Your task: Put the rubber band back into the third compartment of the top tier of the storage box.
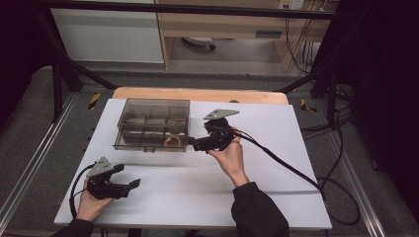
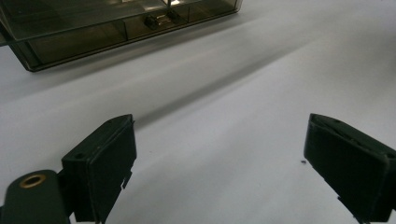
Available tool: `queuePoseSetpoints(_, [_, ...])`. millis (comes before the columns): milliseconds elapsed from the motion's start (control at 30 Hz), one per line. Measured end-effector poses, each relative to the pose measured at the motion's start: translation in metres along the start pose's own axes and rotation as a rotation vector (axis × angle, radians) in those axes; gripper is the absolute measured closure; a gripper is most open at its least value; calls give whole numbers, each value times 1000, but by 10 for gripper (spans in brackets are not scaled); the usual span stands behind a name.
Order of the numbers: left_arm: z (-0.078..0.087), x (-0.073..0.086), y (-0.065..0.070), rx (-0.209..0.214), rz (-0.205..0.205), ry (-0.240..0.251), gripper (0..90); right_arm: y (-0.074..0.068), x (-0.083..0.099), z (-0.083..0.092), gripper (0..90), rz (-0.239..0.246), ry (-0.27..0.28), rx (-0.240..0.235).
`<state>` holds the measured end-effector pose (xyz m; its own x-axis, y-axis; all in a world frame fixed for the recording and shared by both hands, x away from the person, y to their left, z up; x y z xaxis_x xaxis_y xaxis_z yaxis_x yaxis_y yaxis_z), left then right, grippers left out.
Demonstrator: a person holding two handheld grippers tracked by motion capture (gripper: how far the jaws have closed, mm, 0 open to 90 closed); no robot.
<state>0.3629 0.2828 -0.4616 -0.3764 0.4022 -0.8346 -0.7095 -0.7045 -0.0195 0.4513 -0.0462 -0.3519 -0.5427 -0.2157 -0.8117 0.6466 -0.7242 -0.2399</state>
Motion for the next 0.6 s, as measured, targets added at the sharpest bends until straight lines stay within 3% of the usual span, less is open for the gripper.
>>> queuePoseSetpoints(167, [0, 0, 0, 1, -1, 0, 91, 12, 9, 13, 71, -6, 8, 18])
queuePoseSetpoints(600, [0, 0, 0, 1, -2, -4, 91, 53, 45, 51, 20, -50, 32, 53])
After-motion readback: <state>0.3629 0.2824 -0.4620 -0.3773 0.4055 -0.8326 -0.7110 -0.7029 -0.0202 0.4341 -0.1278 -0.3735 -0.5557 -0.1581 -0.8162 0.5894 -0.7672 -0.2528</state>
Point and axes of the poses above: each handheld gripper's, and its own axes: z roughly backward along the jaws, x roughly out of its underside, y roughly to its right, the point moved 3 cm from there along -z, roughly forward along the jaws, and after that the axes turned 9 degrees about -z, right-handed, at the moved point
